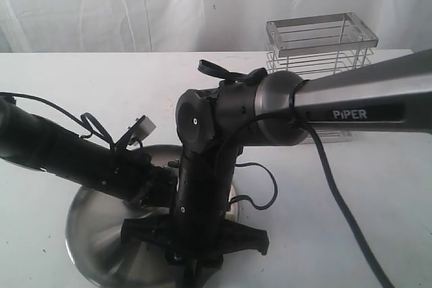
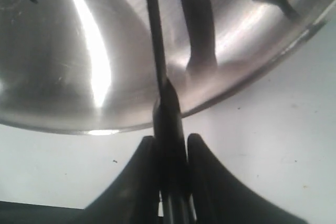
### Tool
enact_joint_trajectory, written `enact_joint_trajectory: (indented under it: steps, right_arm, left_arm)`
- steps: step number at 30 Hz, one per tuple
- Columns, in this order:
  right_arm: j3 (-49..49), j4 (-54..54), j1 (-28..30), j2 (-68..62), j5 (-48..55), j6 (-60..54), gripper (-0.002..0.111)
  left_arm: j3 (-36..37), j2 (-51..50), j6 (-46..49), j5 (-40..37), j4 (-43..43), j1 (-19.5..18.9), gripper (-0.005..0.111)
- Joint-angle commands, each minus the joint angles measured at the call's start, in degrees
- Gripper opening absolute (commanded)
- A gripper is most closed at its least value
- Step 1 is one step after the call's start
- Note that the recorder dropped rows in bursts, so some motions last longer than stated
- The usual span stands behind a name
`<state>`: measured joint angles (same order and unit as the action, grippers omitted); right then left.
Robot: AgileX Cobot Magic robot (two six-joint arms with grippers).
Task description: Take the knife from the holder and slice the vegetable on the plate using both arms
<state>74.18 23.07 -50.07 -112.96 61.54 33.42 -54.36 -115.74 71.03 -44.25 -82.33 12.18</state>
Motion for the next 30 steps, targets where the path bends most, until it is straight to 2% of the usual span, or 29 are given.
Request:
enact_joint_trajectory:
  steps: [1, 7, 21, 26, 30]
  right_arm:
    - [0.6, 4.7, -1.9, 1.5, 3.1, -6.3, 0.0]
    - [0.6, 4.7, -1.9, 1.5, 2.5, -6.7, 0.0]
    - [0.6, 2.8, -1.9, 1.5, 2.0, -6.1, 0.0]
    - [0.6, 2.5, -1.9, 1.5, 2.0, -6.1, 0.0]
    - [0.6, 2.7, -1.8, 1.4, 0.1, -6.1, 0.0]
  left_arm:
    - [-2.9, -0.8, -3.3, 5.9, -8.8, -0.7, 0.0]
    - [-3.7, -0.8, -3.6, 3.2, -8.4, -5.4, 0.0]
    - [-3.7, -0.7, -1.3, -8.5, -11.2, -12.2, 0.0]
    - [-3.7, 1.1, -0.2, -9.5, -12.3, -14.3, 0.0]
    - [-3.4, 2.7, 1.6, -11.1, -12.0, -14.3, 0.0]
